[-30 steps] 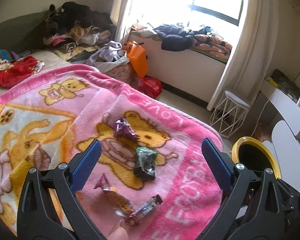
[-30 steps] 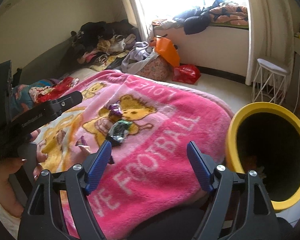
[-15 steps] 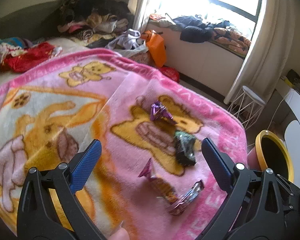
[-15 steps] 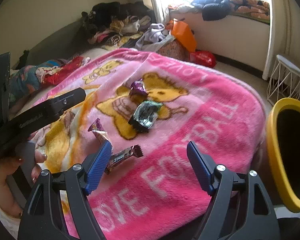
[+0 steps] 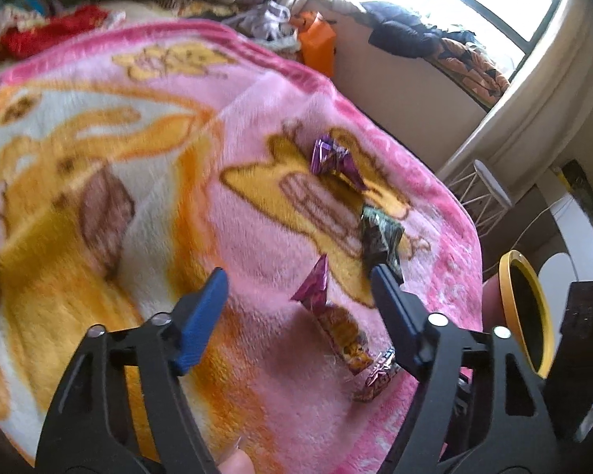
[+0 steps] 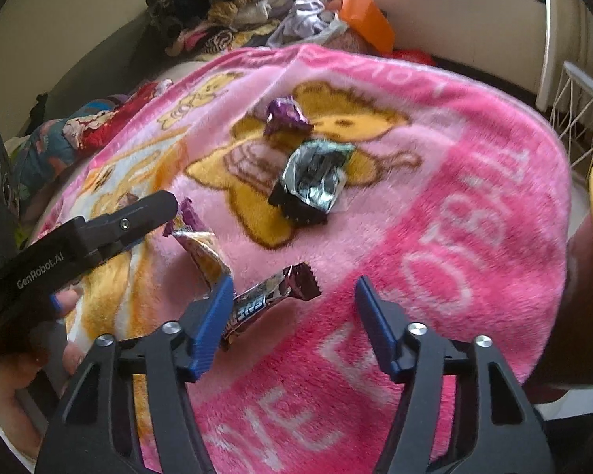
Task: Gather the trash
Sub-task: 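Grasp the purple candy wrapper with the left tool while the right tool grasps a brown wrapper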
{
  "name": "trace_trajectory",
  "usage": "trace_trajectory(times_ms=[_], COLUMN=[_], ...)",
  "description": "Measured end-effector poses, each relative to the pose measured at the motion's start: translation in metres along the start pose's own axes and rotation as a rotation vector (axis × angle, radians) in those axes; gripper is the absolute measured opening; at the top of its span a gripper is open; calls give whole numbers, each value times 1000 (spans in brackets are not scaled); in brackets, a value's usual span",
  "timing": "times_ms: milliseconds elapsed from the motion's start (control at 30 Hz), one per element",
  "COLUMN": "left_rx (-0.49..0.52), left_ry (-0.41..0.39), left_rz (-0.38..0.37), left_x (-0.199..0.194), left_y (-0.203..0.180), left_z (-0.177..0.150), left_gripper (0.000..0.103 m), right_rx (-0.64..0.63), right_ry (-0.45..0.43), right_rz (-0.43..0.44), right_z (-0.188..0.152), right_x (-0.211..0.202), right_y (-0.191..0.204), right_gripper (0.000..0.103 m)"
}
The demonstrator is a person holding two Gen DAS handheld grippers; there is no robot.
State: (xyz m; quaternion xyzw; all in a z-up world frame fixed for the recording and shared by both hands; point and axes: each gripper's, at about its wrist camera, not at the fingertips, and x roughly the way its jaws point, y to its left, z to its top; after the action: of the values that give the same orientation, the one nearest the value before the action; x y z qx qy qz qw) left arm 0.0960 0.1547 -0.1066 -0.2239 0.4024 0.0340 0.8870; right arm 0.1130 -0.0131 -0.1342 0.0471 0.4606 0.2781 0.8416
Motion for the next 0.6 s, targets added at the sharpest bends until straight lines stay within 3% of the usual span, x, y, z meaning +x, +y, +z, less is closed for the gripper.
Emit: trace_trajectory(times_ms=[133, 300, 433, 600], left_rx=[-36, -39, -31, -15], left_ry=[34, 51, 60, 59], left_rz=[-35, -54, -69, -77], left_x=[10, 16, 20, 20], left_y=[4, -1, -7, -12], left_z=[-6, -11, -13, -15], left_gripper=[53, 41, 24, 19], right_rx=[11, 5, -6, -21], right_ry=[20, 13, -1, -27], right_rz=[30, 53, 62, 52], right_z=[-2, -4, -6, -5], right_x=[8, 7, 2, -6], right_y=[1, 1, 2, -1], right_gripper=[35, 25, 24, 23])
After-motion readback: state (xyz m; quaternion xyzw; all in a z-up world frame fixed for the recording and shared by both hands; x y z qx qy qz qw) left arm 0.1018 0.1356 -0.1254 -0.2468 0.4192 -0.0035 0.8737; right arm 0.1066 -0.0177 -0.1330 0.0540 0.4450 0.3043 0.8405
